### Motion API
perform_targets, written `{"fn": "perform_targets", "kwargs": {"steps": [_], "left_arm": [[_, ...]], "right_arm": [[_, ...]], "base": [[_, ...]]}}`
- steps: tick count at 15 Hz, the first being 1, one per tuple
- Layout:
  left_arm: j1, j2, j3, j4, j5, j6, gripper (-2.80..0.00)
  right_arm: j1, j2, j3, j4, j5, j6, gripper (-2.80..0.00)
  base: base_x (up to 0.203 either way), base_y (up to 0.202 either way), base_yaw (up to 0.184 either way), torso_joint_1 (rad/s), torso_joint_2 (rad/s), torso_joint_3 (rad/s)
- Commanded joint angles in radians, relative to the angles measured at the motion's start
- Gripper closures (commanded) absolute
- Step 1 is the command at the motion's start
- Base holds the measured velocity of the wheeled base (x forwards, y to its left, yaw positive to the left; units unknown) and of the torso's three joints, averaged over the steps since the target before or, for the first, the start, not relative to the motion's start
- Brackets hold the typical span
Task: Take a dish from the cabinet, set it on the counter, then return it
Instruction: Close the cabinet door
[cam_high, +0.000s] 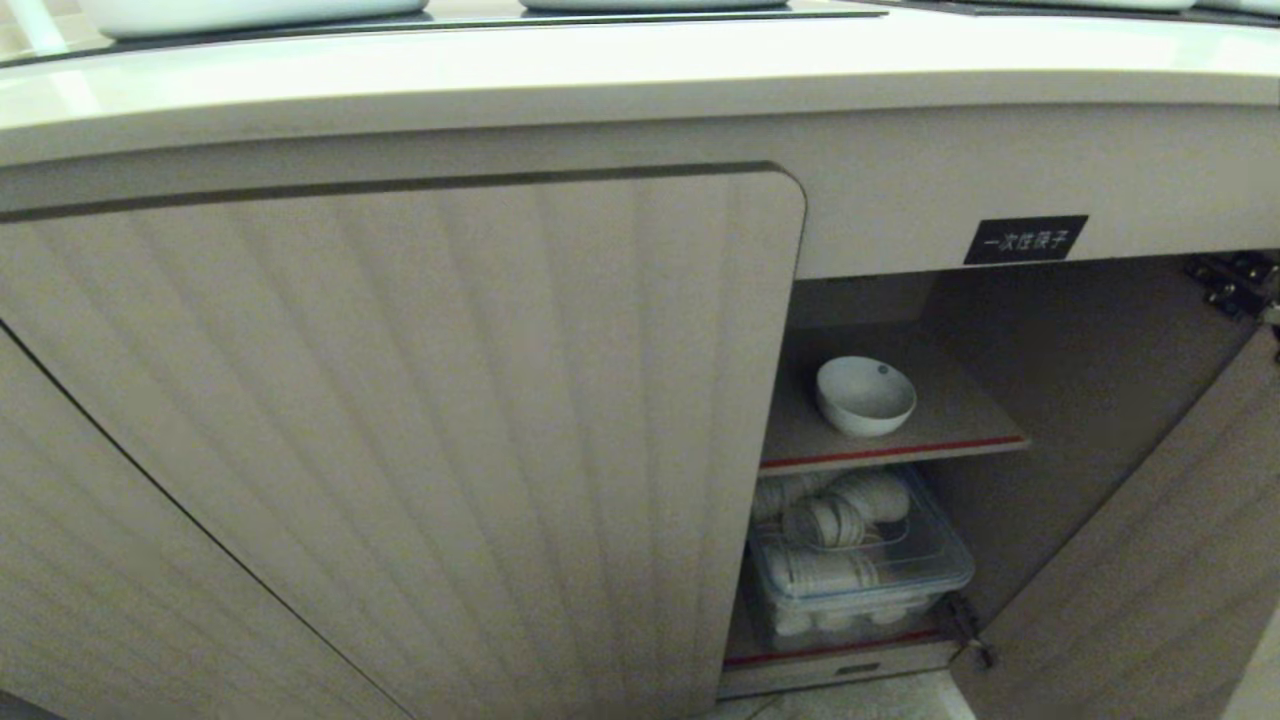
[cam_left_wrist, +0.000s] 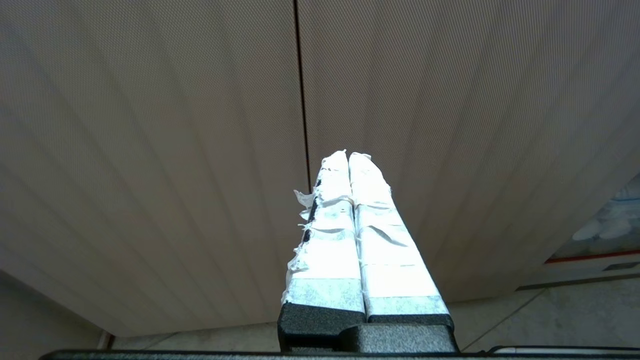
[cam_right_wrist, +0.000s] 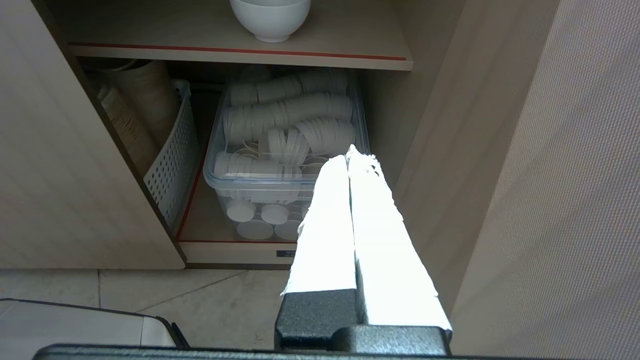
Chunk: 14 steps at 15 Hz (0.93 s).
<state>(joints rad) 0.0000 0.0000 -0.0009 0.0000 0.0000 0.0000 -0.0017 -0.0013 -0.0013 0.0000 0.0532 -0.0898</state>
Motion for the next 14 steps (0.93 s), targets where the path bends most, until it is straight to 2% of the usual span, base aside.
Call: {"fn": "perform_targets", "kwargs": {"steps": [1, 4, 14], "left_arm": [[0.000, 0.000, 0.000, 0.000, 0.000, -0.002, 0.00], [0.000, 0.000, 0.000, 0.000, 0.000, -0.002, 0.00], [0.000, 0.000, 0.001, -0.002, 0.000, -0.002, 0.00]], "right_arm": [[0.000, 0.001, 0.000, 0.000, 0.001, -0.001, 0.00], [0.000, 0.001, 0.000, 0.000, 0.001, -0.001, 0.00], [0.000, 0.001, 0.000, 0.000, 0.001, -0.001, 0.00]], "base": [[0.000, 0.000, 0.000, 0.000, 0.00, 0.000], [-0.032, 0.000, 0.001, -0.001, 0.00, -0.001], [-0.185, 0.000, 0.003, 0.001, 0.00, 0.003]]}}
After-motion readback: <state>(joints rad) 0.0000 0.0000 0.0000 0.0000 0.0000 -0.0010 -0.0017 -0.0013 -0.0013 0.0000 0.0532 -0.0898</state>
